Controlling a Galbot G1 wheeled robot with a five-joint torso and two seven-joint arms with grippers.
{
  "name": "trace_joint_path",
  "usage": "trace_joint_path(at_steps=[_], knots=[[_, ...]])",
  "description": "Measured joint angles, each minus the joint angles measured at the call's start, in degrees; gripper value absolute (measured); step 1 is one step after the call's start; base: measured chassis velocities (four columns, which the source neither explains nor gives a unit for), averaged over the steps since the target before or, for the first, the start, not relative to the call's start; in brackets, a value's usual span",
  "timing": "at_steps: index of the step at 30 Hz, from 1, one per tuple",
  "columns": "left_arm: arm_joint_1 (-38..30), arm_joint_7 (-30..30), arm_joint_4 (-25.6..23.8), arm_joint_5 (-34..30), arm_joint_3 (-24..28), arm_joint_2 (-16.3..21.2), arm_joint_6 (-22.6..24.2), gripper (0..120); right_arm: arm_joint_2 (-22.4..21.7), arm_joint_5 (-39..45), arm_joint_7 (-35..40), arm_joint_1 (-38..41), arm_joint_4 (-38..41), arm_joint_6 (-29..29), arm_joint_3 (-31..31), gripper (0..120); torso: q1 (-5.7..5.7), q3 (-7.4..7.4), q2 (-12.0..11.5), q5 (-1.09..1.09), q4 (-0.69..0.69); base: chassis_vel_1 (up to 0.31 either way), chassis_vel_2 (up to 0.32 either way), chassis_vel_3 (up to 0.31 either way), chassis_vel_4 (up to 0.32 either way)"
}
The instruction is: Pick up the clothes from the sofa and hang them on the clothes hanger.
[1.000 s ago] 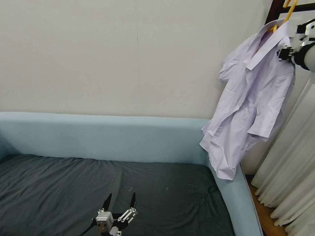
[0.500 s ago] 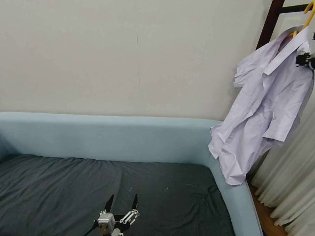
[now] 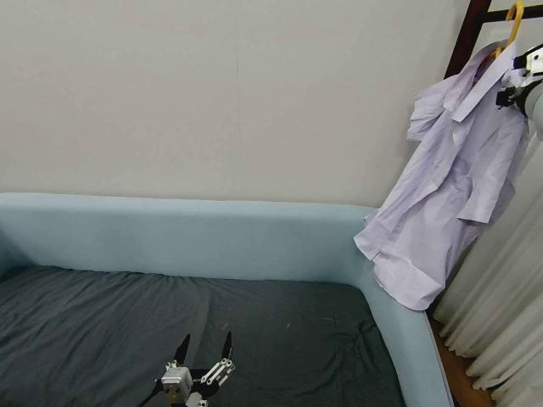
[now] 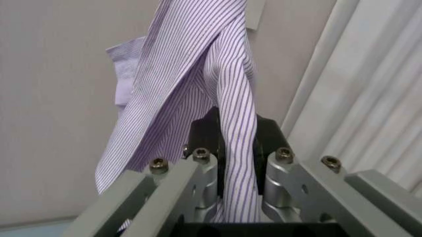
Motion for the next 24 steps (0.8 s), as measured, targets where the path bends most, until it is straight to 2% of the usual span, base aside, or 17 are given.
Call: trace_joint_path(at_steps=[6,17,20,24], knots=[[0.3,0.0,0.0,-0.1,-0.3,-0.2,-0.1,100,4.8,-2.5,-2.5,5.6,-8.5,0.1,-4.7,7,0.00,0.00,0.0,0.00,0.01,0.000,0.000,0.000,0.000],[1.1,0.0,-1.0,0.1,-1.7,0.4,-0.2,100,13.0,-3.7,-3.3,10.0,-21.7,0.1,-5.8,7,0.00,0.00,0.0,0.00,0.00,0.000,0.000,0.000,0.000],[1.2,0.0,-1.2,-0.1,-2.1,0.8,-0.3,100,15.5,-2.0,-2.4,11.4,-25.1,0.1,-5.8,7,0.00,0.00,0.0,-0.01,0.01,0.000,0.000,0.000,0.000],[1.3,0.0,-1.2,-0.2,-2.2,0.7,-0.6,100,16.6,1.7,-0.7,12.2,-26.5,0.2,-6.3,7,0.00,0.00,0.0,-0.01,0.01,0.000,0.000,0.000,0.000]])
